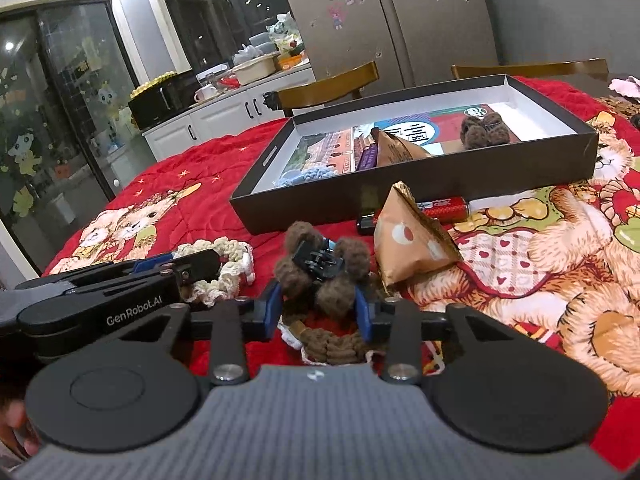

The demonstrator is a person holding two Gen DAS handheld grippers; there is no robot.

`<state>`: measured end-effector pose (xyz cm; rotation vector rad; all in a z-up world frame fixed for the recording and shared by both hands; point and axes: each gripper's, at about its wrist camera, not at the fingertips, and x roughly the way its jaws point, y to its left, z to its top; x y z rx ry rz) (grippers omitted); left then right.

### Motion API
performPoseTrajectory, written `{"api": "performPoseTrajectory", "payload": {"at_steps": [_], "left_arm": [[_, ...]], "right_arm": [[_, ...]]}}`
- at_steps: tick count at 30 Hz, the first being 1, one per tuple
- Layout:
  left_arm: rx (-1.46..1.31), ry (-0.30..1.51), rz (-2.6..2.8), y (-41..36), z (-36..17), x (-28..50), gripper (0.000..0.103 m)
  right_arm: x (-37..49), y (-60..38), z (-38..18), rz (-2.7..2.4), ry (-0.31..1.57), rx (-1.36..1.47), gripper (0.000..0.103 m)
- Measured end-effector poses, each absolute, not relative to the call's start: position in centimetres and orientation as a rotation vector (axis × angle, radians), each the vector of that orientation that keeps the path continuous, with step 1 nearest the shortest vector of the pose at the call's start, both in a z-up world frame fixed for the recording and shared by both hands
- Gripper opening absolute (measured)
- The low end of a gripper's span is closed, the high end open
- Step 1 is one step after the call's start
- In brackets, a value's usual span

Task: Organize objects
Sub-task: 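Grasp the cream crocheted ring with the left gripper while the right grasps a brown fuzzy clip, then lift the cream ring and brown fuzzy clip and carry both over the black box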

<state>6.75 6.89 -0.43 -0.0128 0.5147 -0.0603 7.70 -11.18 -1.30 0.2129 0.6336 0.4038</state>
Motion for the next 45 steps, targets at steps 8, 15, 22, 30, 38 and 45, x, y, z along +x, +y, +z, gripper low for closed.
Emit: {"api": "performPoseTrajectory", "payload": {"at_steps": [8, 15, 22, 30, 38, 45], "left_arm": [[0.003, 0.48, -0.056, 6.7, -0.2, 6.2, 0.016], [0.025, 0.444, -0.062, 6.5, 0.0, 5.5, 0.015], [0.022, 0.446, -0.051, 6.6, 0.1, 5.6, 0.015], [0.03, 0.408, -0.054, 6.4, 0.2, 5.0, 0.015], [0.01, 0.363, -0.065, 6.6, 0.5, 4.4, 0.015], [0.009, 0.344, -0.049, 6.4, 0.7, 4.1, 0.015]], "right_arm": [[7.4, -11.0, -1.2, 0.396, 0.617, 0.195, 0.022], [7.4, -11.2, -1.2, 0.396, 0.62, 0.204, 0.021], [7.0, -11.4, -0.9, 0.395, 0.577, 0.204, 0.02], [6.1, -11.5, -0.1, 0.388, 0.497, 0.188, 0.019], [5.8, -11.5, 0.3, 0.379, 0.462, 0.178, 0.019], [5.8, -12.0, 0.5, 0.369, 0.442, 0.189, 0.019]]}}
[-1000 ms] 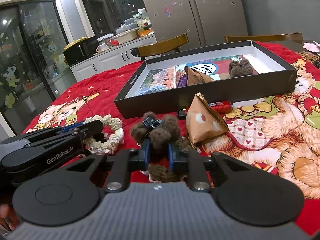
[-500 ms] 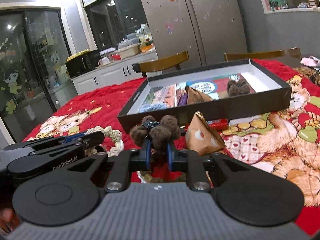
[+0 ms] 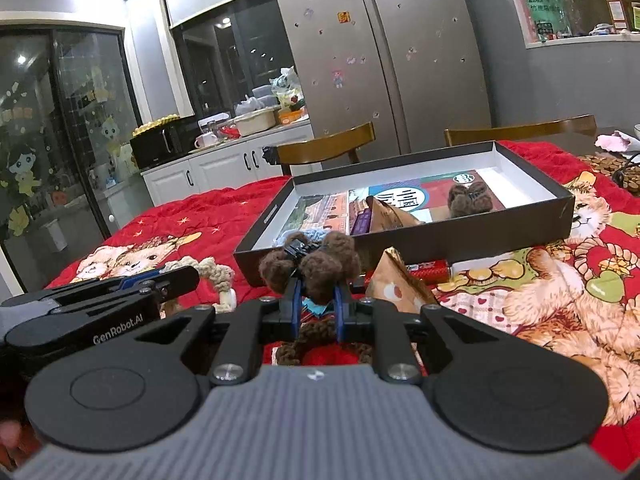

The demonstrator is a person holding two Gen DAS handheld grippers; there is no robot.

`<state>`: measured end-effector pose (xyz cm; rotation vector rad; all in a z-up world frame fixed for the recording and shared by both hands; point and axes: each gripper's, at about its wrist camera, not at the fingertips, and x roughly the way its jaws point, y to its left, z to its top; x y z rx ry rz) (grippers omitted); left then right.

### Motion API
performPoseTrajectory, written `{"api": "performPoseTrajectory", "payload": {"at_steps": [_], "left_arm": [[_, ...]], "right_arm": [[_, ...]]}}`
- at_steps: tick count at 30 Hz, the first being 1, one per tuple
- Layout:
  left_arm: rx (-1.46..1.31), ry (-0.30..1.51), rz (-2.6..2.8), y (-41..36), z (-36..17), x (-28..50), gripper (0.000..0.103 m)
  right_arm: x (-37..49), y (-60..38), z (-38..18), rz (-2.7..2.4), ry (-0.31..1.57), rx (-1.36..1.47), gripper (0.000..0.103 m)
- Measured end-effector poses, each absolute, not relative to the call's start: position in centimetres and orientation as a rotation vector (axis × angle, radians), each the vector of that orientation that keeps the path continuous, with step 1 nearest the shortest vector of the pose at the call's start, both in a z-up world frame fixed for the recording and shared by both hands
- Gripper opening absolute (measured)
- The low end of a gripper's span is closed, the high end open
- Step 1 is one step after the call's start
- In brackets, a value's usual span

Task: Organize objects
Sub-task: 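Lift the cream ring and brown fuzzy clip and carry both over the black box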

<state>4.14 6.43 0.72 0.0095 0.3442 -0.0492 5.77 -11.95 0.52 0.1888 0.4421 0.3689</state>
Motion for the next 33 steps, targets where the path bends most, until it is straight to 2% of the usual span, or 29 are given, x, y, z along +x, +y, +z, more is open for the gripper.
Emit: {"api": "performPoseTrajectory", "payload": {"at_steps": [12, 20, 26, 33], "left_arm": [[0.018, 0.323, -0.016, 6.0, 1.5, 3.7, 0.015], [0.004, 0.327, 0.022, 6.3, 2.7, 3.8, 0.015], [0.007, 0.345, 0.037, 6.5, 4.3, 3.7, 0.015], [0.012, 0.329, 0.053, 6.8, 6.4, 3.5, 0.015]], "right_arm": [[5.5, -12.2, 1.2, 0.392, 0.386, 0.188, 0.019], [7.1, -12.7, 2.0, 0.411, 0.44, 0.241, 0.019], [9.0, -13.8, 3.8, 0.459, 0.512, 0.333, 0.019], [9.9, -13.9, 7.0, 0.444, 0.51, 0.273, 0.019]]}}
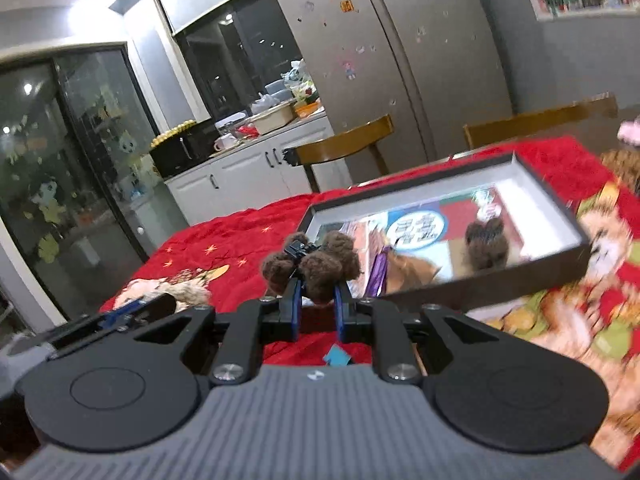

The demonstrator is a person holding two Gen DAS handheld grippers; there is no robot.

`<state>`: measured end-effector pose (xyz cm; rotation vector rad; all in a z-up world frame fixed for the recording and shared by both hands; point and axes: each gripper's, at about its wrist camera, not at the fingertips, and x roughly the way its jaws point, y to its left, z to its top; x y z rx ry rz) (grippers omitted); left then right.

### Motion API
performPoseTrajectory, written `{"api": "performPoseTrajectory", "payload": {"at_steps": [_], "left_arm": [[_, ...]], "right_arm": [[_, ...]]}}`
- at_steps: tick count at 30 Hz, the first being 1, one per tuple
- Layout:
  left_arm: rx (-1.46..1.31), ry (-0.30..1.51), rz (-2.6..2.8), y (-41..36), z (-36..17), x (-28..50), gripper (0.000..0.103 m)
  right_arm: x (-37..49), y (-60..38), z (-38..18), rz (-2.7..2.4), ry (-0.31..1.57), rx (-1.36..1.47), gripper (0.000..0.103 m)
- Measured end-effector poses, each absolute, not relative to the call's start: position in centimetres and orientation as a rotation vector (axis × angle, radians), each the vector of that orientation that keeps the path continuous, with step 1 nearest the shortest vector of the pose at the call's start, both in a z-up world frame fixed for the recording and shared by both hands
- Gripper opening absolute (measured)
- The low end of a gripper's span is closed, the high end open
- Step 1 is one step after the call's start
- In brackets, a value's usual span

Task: Organize objects
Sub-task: 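Lift the cream ring and brown fuzzy clip and carry both over the black box, then lower the cream ring and fuzzy clip into the box and open both grippers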

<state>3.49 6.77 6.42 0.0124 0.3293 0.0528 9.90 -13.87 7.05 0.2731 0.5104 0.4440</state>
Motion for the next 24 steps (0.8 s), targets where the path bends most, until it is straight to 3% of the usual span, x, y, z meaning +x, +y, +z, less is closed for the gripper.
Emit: {"api": "performPoseTrajectory", "payload": {"at_steps": [14, 24], "left_arm": [[-0.128, 0.349, -0.073, 6.3, 13.5, 9.9, 0.015], [-0.267, 0.389, -0.124, 5.6, 14.3, 18.4, 0.015]], "right_arm": [[16.6, -15.2, 10.9, 0.378, 0.498, 0.436, 0.019], [23.7, -15.0, 8.5, 0.32, 0.603, 0.458, 0.019]]}}
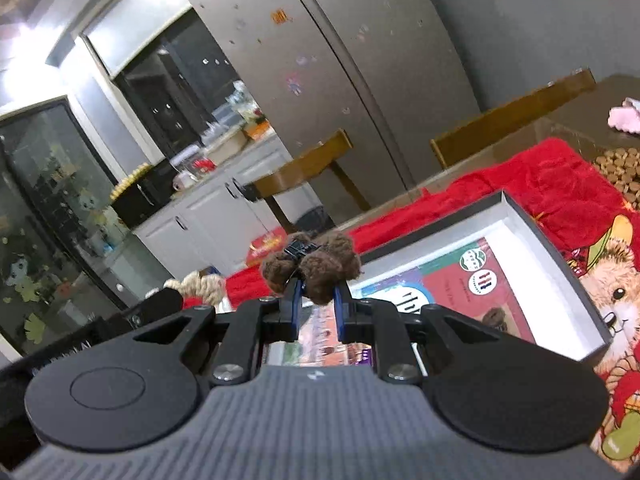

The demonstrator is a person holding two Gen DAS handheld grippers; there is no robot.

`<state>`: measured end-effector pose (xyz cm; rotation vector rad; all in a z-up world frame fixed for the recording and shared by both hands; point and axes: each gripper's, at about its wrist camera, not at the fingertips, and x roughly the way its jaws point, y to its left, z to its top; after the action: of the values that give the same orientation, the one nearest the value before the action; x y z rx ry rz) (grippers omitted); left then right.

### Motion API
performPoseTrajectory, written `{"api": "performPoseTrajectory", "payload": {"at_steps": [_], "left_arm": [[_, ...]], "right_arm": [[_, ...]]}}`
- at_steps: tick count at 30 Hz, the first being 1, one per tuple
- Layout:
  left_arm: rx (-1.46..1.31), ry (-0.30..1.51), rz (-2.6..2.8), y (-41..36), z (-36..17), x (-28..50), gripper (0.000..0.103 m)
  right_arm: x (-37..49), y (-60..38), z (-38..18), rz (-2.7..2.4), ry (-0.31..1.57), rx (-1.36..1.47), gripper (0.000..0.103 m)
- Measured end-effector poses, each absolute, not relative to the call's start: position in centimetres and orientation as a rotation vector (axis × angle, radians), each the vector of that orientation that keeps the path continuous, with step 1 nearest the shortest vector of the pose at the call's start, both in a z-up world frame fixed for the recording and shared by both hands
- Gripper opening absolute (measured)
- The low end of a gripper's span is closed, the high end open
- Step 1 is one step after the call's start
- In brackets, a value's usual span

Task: Organize objects
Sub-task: 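Lower the cream ring and fuzzy clip into the box and open both grippers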

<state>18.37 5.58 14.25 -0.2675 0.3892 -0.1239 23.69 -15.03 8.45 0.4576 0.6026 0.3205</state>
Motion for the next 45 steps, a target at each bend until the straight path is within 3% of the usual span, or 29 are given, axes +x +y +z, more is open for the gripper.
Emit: {"api": "performPoseTrajectory", "payload": {"at_steps": [9, 17, 45], "left_arm": [[-0.248, 0.569, -0.121, 5.5, 7.9, 25.4, 0.015], [-0.17, 0.65, -0.073, 5.4, 3.6, 26.7, 0.015], [-0.136, 0.673, -0.054, 5.4, 2.5, 27.0, 0.015]], "right_arm": [[27.0, -14.3, 2.8, 0.299, 0.724, 0.398, 0.019], [27.6, -13.3, 0.3, 0.283, 0.771, 0.356, 0.019], [27.7, -13.2, -0.2, 0.274, 0.774, 0.348, 0.02]]}}
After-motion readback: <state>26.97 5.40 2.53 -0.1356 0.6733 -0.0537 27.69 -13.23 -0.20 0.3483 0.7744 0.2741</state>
